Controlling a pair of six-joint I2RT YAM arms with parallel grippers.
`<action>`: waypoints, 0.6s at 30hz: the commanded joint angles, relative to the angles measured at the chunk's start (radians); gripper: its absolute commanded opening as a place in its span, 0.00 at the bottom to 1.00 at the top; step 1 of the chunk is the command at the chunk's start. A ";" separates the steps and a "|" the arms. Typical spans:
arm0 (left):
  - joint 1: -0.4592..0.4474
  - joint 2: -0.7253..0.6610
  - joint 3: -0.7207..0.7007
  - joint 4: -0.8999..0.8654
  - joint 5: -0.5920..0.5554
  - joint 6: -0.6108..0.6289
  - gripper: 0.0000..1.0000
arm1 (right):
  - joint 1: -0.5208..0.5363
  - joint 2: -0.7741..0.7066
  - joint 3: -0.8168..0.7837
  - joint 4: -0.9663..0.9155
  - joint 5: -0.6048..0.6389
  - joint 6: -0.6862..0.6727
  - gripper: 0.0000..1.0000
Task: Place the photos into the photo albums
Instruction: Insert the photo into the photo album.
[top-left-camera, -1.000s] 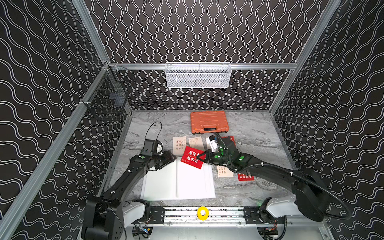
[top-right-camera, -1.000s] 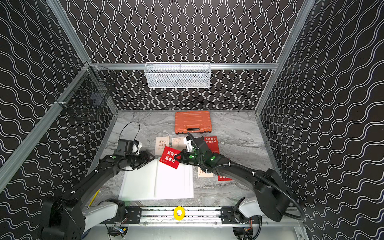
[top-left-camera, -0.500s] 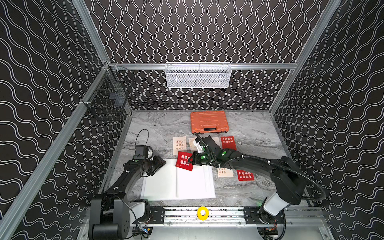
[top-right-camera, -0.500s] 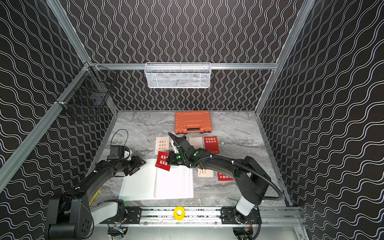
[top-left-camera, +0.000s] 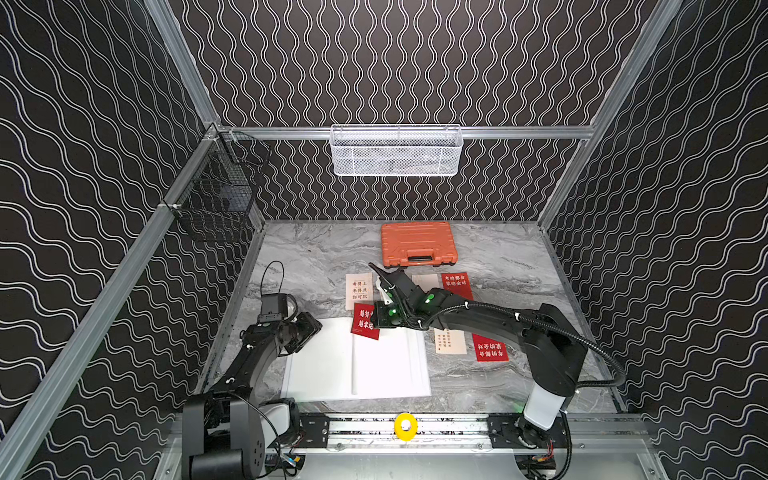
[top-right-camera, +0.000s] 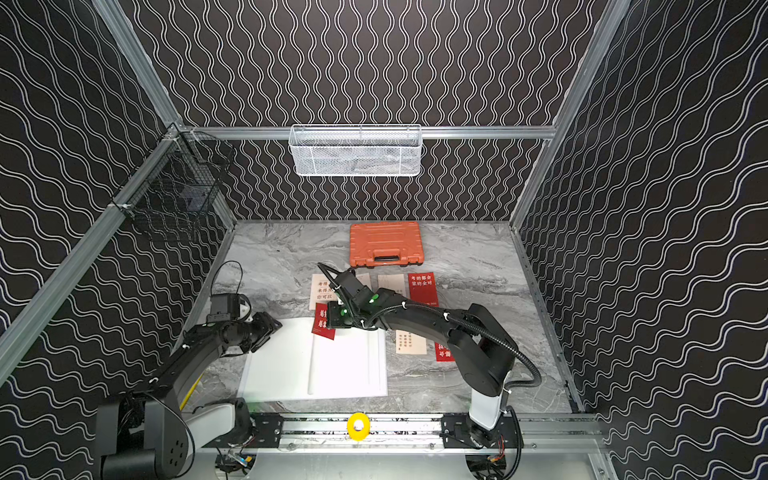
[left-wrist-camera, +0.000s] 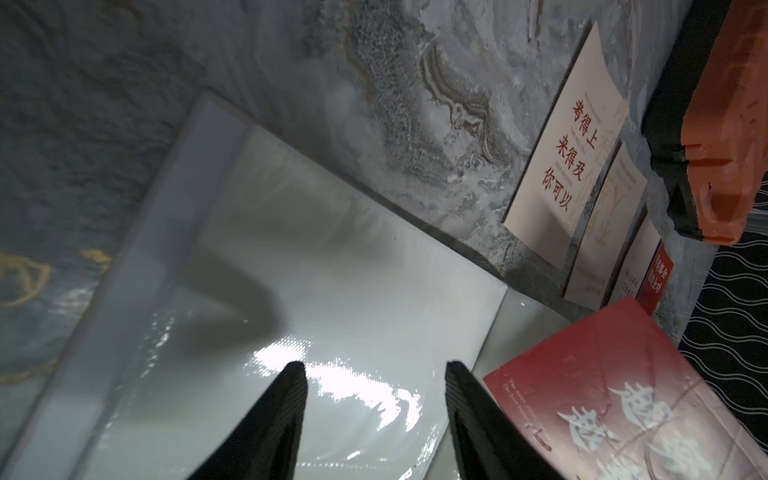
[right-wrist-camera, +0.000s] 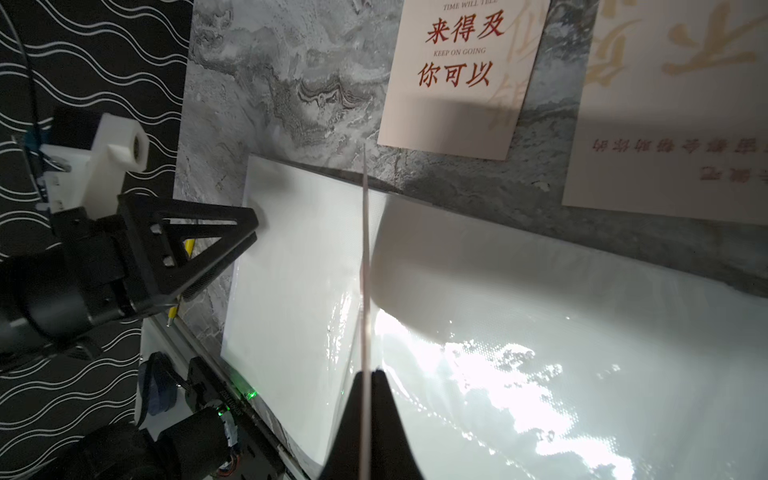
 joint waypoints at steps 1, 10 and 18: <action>0.005 -0.012 0.005 -0.010 -0.046 0.005 0.58 | 0.010 0.009 0.023 -0.059 0.049 -0.017 0.00; 0.007 -0.057 0.004 -0.020 -0.130 0.008 0.58 | 0.030 0.048 0.052 -0.071 0.046 -0.010 0.00; 0.007 -0.050 -0.008 -0.001 -0.149 0.002 0.58 | 0.031 0.042 -0.006 -0.028 -0.007 0.008 0.00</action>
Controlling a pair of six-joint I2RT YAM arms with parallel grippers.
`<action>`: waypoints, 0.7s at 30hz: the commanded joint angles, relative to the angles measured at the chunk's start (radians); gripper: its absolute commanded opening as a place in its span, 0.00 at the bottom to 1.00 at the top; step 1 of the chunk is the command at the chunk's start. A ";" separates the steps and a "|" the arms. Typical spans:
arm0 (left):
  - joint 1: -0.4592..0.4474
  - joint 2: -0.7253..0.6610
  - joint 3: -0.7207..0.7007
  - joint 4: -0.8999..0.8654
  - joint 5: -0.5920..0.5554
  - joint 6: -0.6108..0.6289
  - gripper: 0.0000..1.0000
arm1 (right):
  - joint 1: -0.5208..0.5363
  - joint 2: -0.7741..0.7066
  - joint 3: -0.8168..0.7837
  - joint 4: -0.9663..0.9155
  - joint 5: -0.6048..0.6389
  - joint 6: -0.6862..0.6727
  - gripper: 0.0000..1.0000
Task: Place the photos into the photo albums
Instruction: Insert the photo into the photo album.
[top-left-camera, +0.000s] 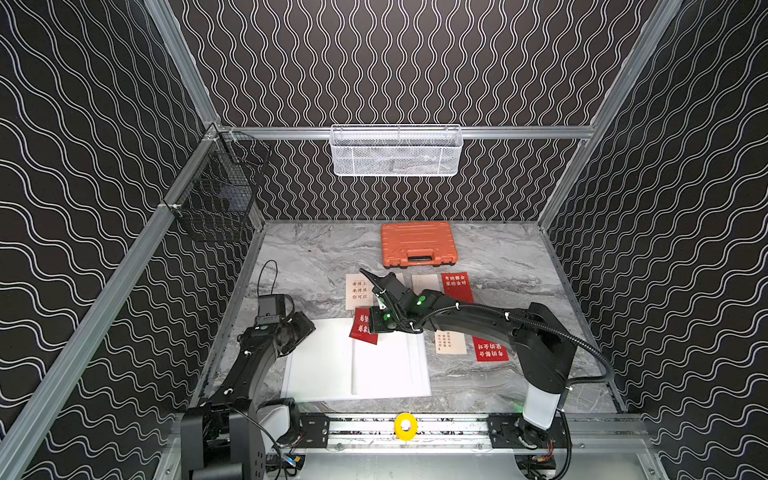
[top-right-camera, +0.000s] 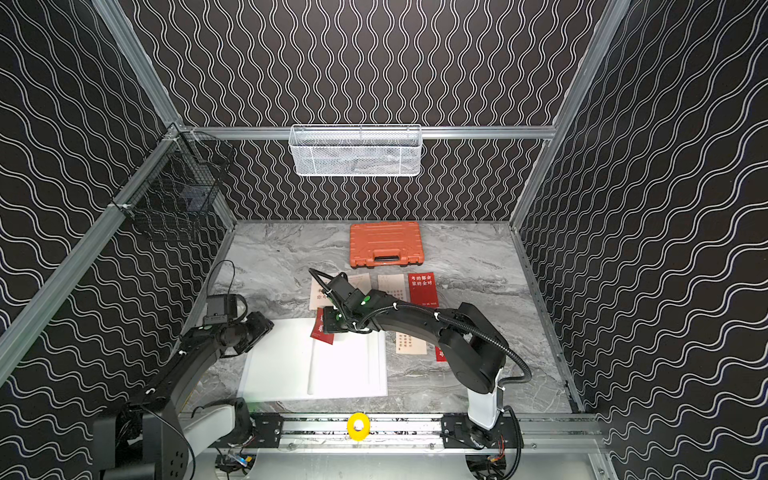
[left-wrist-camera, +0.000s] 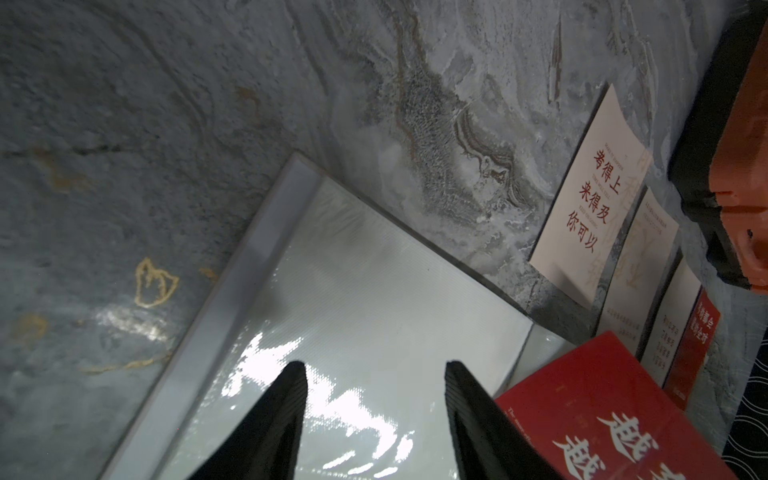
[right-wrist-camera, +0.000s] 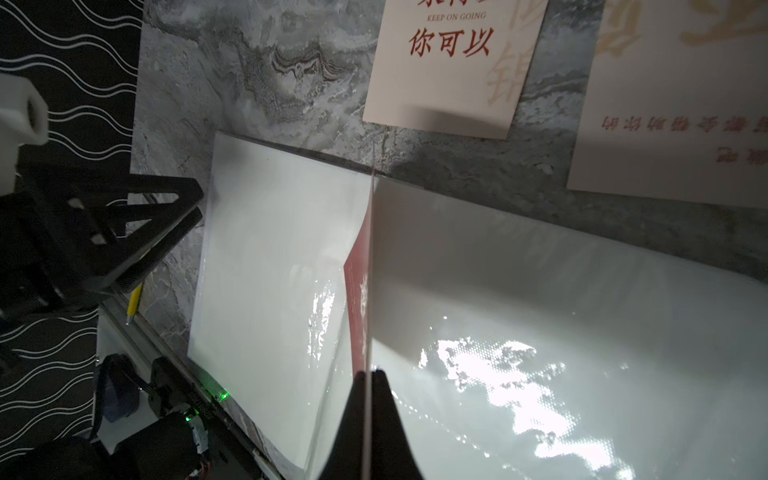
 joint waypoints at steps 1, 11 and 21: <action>0.001 -0.001 -0.006 0.011 -0.029 0.004 0.57 | 0.001 -0.013 -0.041 0.024 -0.046 0.029 0.00; 0.002 -0.029 -0.022 0.015 -0.091 -0.007 0.57 | -0.018 -0.046 -0.139 0.105 -0.116 0.028 0.00; 0.003 -0.047 -0.057 0.038 -0.157 -0.034 0.57 | -0.063 -0.003 -0.105 0.119 -0.237 -0.052 0.00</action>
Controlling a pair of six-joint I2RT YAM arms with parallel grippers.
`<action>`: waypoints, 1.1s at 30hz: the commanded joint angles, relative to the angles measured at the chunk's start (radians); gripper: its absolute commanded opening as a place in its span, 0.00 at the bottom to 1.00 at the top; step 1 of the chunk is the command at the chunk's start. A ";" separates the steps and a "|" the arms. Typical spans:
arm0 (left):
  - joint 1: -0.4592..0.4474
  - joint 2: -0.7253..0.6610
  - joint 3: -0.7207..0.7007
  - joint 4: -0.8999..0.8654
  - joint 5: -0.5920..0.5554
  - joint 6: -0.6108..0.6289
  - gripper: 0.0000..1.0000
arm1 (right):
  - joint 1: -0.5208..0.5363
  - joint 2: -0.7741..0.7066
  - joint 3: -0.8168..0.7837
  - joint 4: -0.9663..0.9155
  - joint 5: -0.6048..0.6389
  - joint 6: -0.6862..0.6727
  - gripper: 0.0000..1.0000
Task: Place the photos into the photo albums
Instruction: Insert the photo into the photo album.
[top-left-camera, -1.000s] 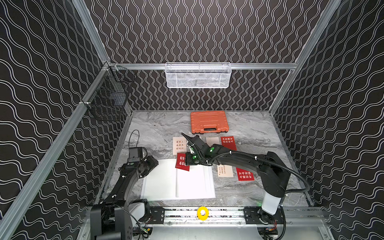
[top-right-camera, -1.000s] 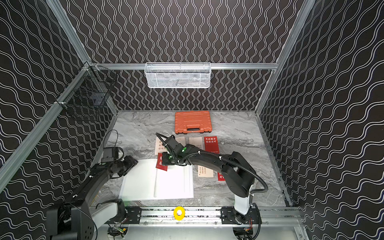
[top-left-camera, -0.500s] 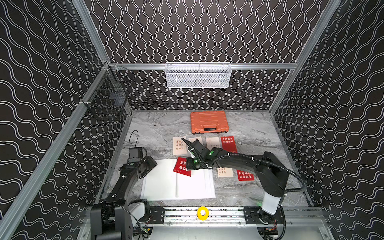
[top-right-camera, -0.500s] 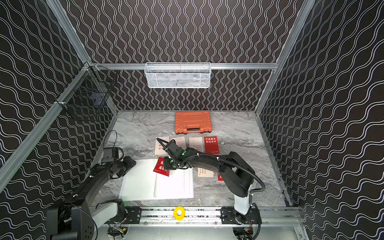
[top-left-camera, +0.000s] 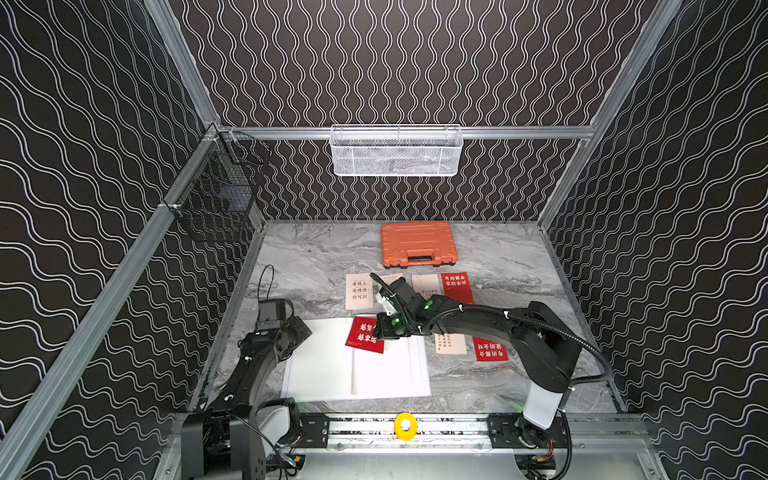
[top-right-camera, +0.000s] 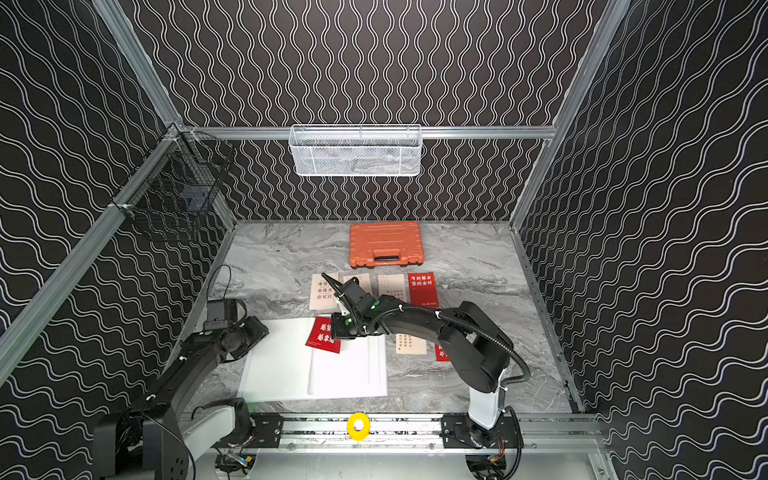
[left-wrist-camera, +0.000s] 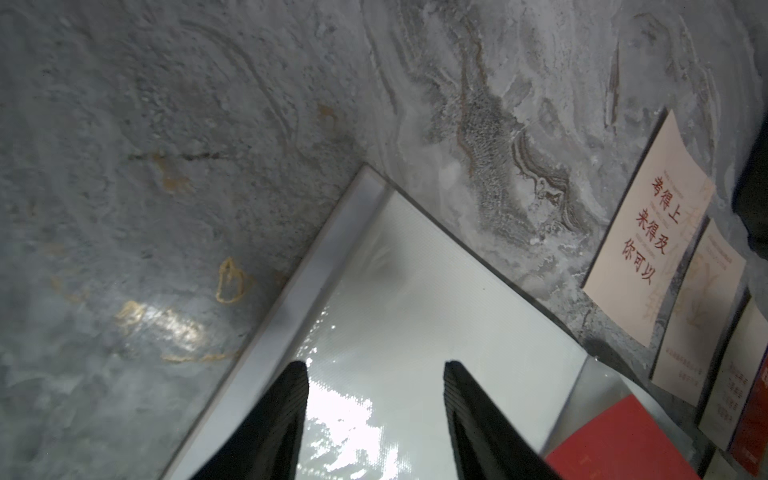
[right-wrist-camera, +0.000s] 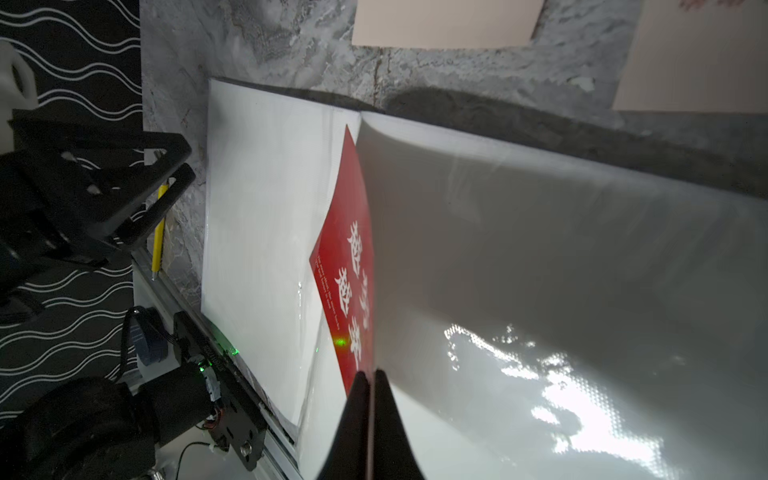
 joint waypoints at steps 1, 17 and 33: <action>0.003 -0.009 -0.008 0.026 -0.045 -0.009 0.57 | -0.010 0.014 0.015 0.009 -0.054 -0.048 0.00; 0.005 0.065 -0.036 0.120 0.015 -0.022 0.57 | -0.051 0.088 0.025 0.012 -0.189 -0.115 0.00; 0.005 0.109 -0.036 0.153 0.060 -0.020 0.57 | -0.058 0.206 0.175 -0.031 -0.253 -0.149 0.00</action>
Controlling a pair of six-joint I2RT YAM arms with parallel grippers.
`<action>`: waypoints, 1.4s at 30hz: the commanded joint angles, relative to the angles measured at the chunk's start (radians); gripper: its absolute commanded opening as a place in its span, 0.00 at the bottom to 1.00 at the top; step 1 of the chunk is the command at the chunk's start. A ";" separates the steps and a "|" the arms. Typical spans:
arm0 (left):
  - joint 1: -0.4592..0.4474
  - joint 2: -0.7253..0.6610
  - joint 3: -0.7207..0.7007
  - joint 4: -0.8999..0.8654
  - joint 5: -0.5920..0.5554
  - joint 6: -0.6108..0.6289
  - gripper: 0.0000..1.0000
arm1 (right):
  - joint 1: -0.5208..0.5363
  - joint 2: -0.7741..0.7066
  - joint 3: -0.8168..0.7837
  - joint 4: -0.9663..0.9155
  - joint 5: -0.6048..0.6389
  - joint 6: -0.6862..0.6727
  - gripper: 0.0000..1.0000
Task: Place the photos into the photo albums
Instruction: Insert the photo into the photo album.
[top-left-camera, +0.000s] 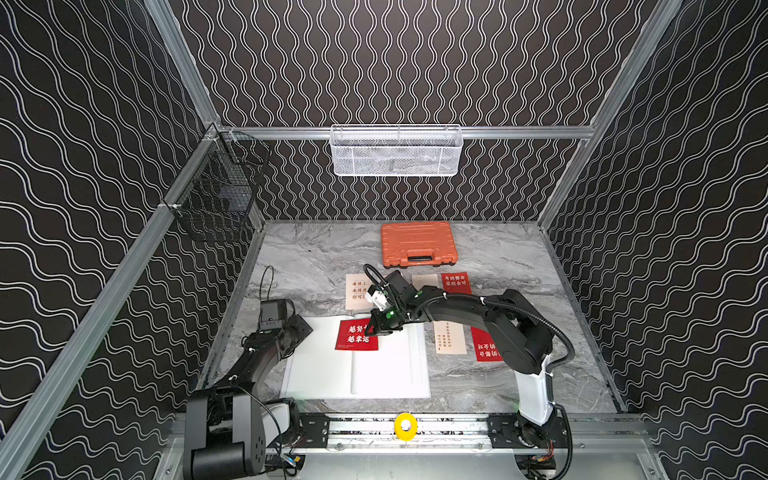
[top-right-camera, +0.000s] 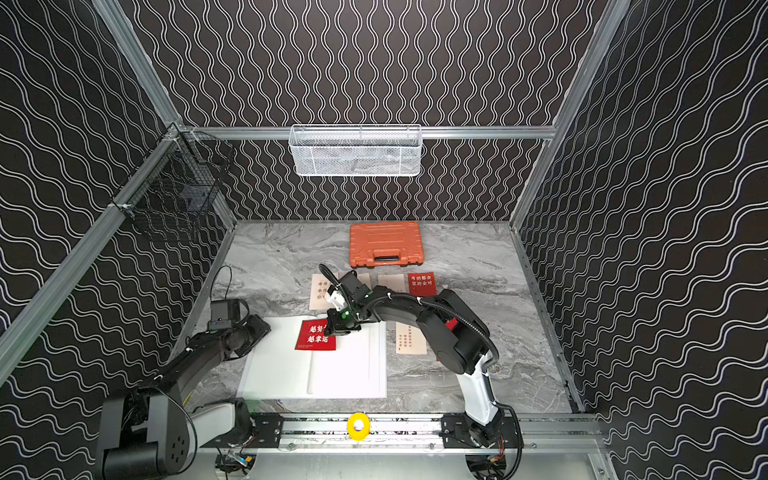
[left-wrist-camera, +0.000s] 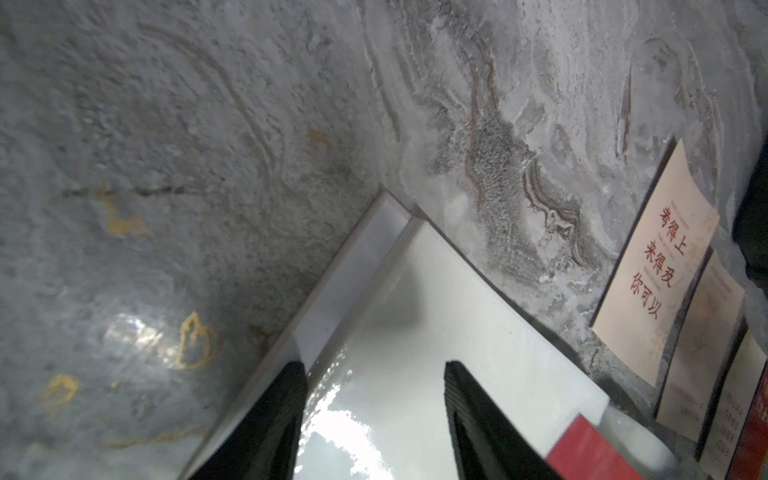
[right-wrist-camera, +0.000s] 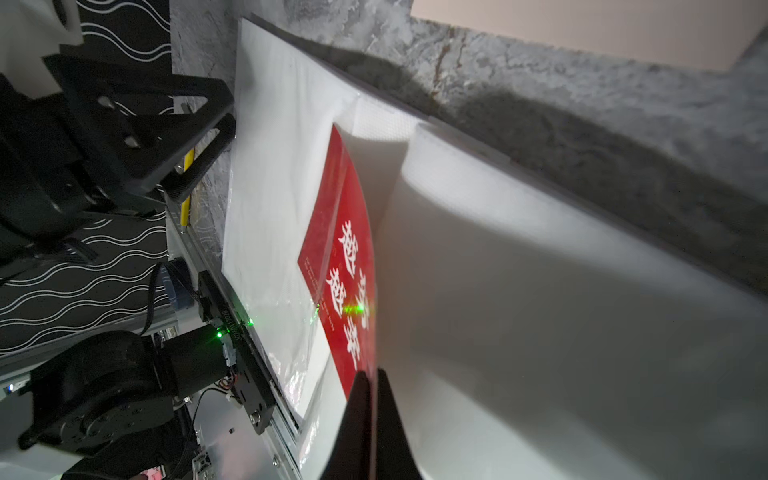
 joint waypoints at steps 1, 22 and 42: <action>-0.001 -0.004 -0.002 -0.020 0.034 0.002 0.57 | -0.001 0.020 0.030 -0.016 -0.020 0.001 0.00; 0.000 -0.061 -0.026 -0.051 0.040 0.012 0.57 | 0.006 -0.081 -0.037 -0.072 0.154 0.013 0.40; 0.002 -0.111 0.014 -0.101 -0.037 0.013 0.57 | 0.075 0.008 0.062 -0.044 0.114 0.070 0.35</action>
